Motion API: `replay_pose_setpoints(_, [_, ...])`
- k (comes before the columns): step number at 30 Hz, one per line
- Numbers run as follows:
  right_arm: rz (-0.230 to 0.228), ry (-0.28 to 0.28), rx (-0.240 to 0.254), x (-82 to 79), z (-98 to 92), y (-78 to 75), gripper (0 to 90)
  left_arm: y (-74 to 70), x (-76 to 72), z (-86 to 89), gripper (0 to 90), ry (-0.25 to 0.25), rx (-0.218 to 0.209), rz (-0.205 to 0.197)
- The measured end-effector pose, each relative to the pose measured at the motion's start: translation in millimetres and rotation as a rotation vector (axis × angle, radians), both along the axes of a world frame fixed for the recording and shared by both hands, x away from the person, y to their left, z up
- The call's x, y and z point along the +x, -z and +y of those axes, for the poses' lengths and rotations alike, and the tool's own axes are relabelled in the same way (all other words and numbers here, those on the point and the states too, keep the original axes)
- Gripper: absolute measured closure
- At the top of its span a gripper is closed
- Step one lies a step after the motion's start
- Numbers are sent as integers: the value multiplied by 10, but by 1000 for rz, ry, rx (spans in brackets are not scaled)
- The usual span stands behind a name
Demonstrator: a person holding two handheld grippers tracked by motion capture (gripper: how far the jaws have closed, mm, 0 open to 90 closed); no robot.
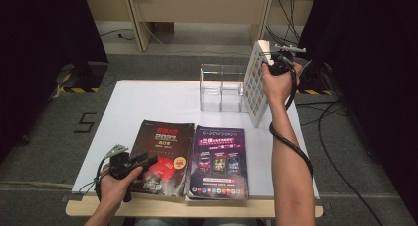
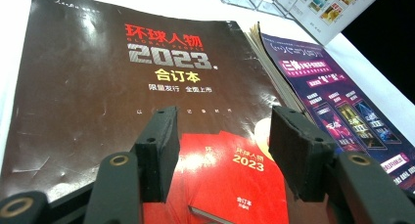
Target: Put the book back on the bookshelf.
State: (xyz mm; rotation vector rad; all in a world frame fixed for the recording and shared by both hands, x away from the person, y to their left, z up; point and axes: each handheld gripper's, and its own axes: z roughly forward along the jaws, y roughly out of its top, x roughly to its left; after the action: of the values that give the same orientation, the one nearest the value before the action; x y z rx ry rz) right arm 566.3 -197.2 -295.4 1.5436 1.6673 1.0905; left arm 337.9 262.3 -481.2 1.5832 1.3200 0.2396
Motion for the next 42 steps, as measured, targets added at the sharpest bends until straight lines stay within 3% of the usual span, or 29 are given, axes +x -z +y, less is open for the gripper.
replay_pose_setpoints(8, [3, 2, -6, 18, -16, -4, 736, -2, -6, -11, 438, 3, 1, -1])
replay_pose_setpoints(12, [-10, 1, 3, -13, -20, -30, 670, -5, -15, -2, 438, 1, 1, -3])
replay_pose_setpoints(13, [0, -8, -2, -38, -18, -50, 613, -4, -17, -3, 438, 2, 1, -3])
replay_pose_setpoints(18, [12, -19, -2, -122, -65, -47, 553, -6, -26, -14, 437, 6, 4, -5])
replay_pose_setpoints(24, [10, -38, -8, -294, -133, 32, 532, 0, -29, -27, 437, 6, 4, -3])
replay_pose_setpoints(29, [1, -42, 4, -412, -172, 135, 529, -3, -32, -35, 437, 10, 9, -5])
replay_pose_setpoints(35, [-42, -41, 7, -585, -158, 279, 551, -1, -36, -43, 437, 10, 10, -5])
replay_pose_setpoints(42, [-76, -9, 37, -634, -150, 406, 617, -6, -39, -21, 438, 5, 7, -8])
